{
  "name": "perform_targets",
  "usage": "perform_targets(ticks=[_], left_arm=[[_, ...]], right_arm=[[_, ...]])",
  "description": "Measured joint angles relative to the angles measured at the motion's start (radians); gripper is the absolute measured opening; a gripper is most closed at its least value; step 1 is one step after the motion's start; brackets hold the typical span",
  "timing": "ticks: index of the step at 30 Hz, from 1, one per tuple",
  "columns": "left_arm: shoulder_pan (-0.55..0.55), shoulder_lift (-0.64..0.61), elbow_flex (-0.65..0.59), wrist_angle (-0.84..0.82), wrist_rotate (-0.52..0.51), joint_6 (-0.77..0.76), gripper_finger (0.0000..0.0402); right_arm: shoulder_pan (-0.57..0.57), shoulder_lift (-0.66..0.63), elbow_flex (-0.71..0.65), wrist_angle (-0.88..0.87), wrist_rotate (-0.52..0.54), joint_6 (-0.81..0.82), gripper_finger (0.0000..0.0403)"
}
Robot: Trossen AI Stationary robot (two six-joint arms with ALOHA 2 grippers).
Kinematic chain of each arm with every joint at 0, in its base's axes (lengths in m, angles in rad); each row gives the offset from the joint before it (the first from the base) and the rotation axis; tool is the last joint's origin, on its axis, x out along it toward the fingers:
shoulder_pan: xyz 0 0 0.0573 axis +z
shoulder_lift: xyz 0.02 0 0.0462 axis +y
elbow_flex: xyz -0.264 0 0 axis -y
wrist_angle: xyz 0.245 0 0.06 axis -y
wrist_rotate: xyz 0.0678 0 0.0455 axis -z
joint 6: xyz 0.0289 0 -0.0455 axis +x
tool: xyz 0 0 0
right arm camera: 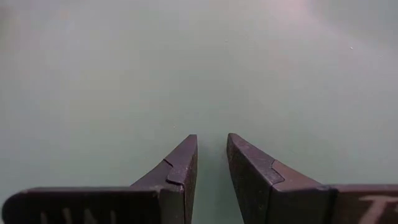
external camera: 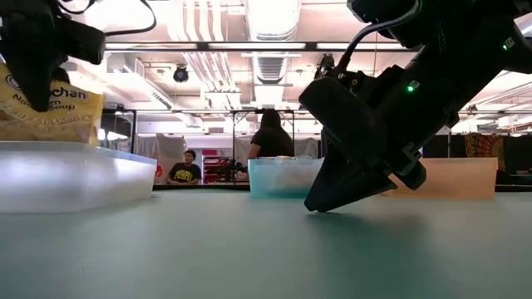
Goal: Sort Maruchan noodles
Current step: Put the middle yellow noodle pack into the transparent bin, then put the right yellow noodle pack into the transparent bin
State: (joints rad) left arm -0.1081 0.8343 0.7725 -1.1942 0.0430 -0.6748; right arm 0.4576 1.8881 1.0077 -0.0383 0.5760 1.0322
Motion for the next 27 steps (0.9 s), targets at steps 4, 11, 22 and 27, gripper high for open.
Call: perform_targets(ticks=[4,11,22,27], left_arm=[[0.0,0.044,-0.001,0.003,-0.04,0.013,0.0014],[0.0,0.127,-0.001,0.008,-0.113,0.011,0.0054],[0.0,0.228,-0.001,-0.036,-0.309,-0.077,0.0143],[0.0,0.229,0.005,-0.037,-0.388,-0.179,0.0168]], right_arm=[[0.0,0.0,0.0,0.0,0.0,-0.001,0.0079],[0.0,-0.006,0.0,-0.003,-0.006,0.003,0.0079],[-0.006,-0.073,0.017,-0.037,-0.107,-0.053,0.0079],[-0.006,-0.133,0.018,-0.1,-0.273,0.031,0.0079]])
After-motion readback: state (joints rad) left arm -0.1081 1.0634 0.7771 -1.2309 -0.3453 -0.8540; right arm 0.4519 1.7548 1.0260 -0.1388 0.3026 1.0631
